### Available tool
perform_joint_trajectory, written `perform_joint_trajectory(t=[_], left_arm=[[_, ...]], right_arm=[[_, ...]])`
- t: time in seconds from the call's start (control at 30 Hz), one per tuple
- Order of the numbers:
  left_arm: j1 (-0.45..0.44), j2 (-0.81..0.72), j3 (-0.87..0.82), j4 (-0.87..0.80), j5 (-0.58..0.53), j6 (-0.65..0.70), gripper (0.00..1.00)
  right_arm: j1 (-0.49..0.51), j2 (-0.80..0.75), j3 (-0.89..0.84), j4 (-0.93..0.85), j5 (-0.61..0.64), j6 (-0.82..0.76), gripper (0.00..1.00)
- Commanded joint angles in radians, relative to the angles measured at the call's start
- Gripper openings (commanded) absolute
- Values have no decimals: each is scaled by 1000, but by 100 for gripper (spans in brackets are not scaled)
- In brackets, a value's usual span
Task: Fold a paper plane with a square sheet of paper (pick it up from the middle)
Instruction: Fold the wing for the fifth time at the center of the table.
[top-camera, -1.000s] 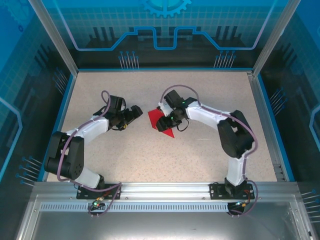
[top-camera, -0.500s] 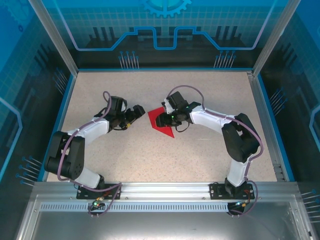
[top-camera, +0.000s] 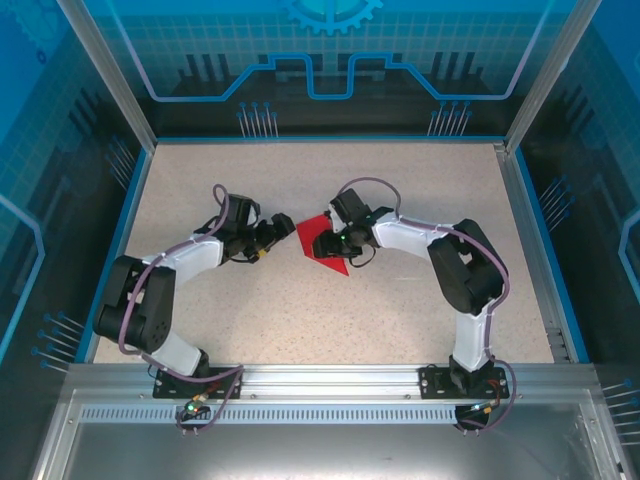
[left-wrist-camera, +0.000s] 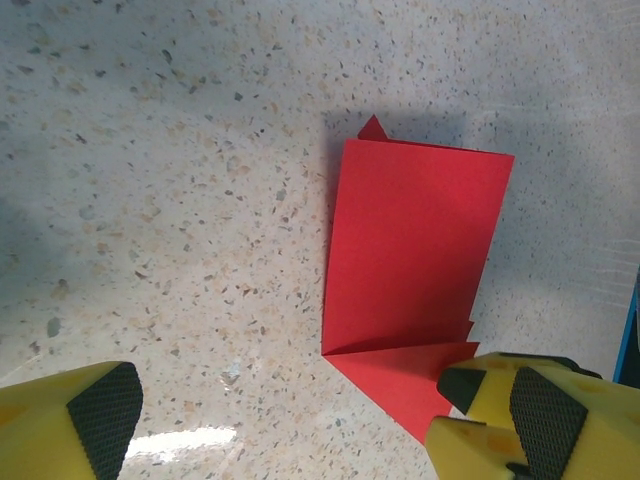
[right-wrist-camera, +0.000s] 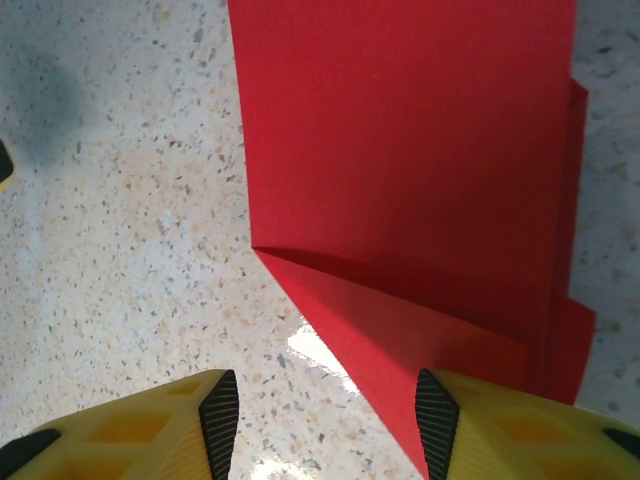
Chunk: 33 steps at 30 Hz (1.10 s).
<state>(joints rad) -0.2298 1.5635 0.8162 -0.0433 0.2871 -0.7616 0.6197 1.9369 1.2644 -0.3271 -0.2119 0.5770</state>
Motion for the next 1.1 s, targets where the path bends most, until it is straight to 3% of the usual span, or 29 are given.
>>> perform_joint_trajectory(t=[0.0, 0.27, 0.53, 0.67, 0.97, 1.07], left_arm=[[-16, 26, 14, 35, 51, -23, 99], [-58, 72, 26, 68, 90, -64, 98], [-112, 120, 50, 102, 131, -150, 91], [-142, 161, 86, 100, 139, -194, 84], [-166, 246, 144, 101, 129, -280, 59], [-167, 265, 161, 91, 122, -282, 59]], right_arm=[[-23, 27, 35, 17, 18, 10, 52], [-62, 63, -11, 72, -31, 68, 51], [-130, 75, -90, 184, -180, 161, 50], [-163, 87, -125, 229, -248, 200, 50], [-189, 86, -156, 253, -273, 211, 50], [-193, 86, -163, 258, -276, 208, 50]])
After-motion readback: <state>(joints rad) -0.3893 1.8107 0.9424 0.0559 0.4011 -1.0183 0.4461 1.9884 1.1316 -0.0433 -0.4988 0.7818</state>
